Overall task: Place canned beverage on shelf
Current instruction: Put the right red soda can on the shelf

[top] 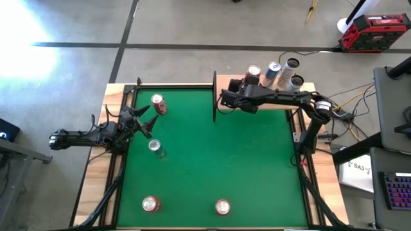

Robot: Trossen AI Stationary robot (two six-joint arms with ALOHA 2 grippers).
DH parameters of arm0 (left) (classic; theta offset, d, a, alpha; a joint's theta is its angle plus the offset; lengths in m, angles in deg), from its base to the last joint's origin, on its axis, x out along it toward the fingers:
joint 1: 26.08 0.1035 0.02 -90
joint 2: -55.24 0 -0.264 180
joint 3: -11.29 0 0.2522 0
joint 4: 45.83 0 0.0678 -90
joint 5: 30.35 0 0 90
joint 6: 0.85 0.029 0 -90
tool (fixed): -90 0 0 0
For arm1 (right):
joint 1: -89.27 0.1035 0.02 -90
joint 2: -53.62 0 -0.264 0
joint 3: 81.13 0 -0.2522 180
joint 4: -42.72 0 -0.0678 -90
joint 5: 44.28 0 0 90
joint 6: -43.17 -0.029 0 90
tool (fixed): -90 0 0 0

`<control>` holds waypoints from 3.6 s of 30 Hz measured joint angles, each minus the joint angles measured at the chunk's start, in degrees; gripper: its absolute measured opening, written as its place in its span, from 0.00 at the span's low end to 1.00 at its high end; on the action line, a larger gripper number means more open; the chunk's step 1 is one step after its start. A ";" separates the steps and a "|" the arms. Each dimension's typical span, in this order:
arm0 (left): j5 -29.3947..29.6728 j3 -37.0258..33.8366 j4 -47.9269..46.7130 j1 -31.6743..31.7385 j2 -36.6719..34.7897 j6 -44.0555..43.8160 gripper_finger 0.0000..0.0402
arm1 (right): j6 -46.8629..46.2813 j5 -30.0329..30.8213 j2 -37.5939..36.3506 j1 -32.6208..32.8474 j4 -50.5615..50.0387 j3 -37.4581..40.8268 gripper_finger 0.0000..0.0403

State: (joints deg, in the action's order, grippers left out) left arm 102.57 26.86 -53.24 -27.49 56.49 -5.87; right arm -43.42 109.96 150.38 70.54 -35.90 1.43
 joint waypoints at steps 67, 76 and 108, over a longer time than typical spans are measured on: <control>-0.01 0.02 -0.01 0.01 0.00 -0.01 0.81 | -12.54 -39.93 11.19 56.88 5.57 -14.83 0.82; -0.01 0.02 0.01 0.01 0.05 0.00 0.81 | -1.05 -34.00 22.73 60.45 -2.98 -32.55 0.82; 0.01 0.01 0.00 0.00 0.11 -0.01 0.81 | 0.99 -33.91 25.85 63.09 -4.09 -38.15 0.99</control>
State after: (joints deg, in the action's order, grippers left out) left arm 102.58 26.87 -53.24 -27.49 56.60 -5.88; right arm -42.44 76.05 176.23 133.63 -39.99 -36.71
